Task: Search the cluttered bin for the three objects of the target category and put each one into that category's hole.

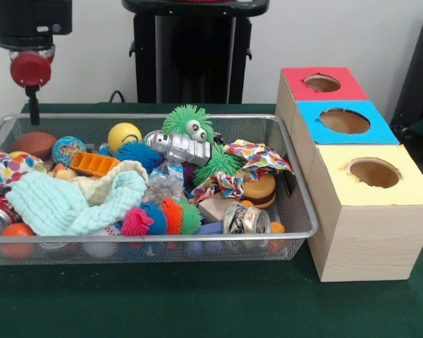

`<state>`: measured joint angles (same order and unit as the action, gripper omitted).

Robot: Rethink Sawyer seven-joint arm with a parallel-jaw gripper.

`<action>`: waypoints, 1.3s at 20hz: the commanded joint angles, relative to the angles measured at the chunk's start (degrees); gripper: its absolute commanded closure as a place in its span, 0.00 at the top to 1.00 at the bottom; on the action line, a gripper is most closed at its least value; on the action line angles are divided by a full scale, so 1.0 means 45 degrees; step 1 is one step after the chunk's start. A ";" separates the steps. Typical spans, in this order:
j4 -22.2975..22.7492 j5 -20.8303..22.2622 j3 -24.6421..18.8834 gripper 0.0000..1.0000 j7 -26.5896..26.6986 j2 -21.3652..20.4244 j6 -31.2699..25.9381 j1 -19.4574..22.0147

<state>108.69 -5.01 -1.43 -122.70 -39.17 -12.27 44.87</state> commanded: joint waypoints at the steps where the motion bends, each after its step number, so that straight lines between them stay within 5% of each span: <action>1: 0.1006 -0.0453 -0.1781 0.00 -0.2139 0.1266 0.1128 0.0005; 26: -0.1115 0.0169 -0.2438 0.00 -0.0877 0.3136 0.1782 0.0876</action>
<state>109.71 -5.12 -7.53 -122.70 -28.47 -6.74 47.96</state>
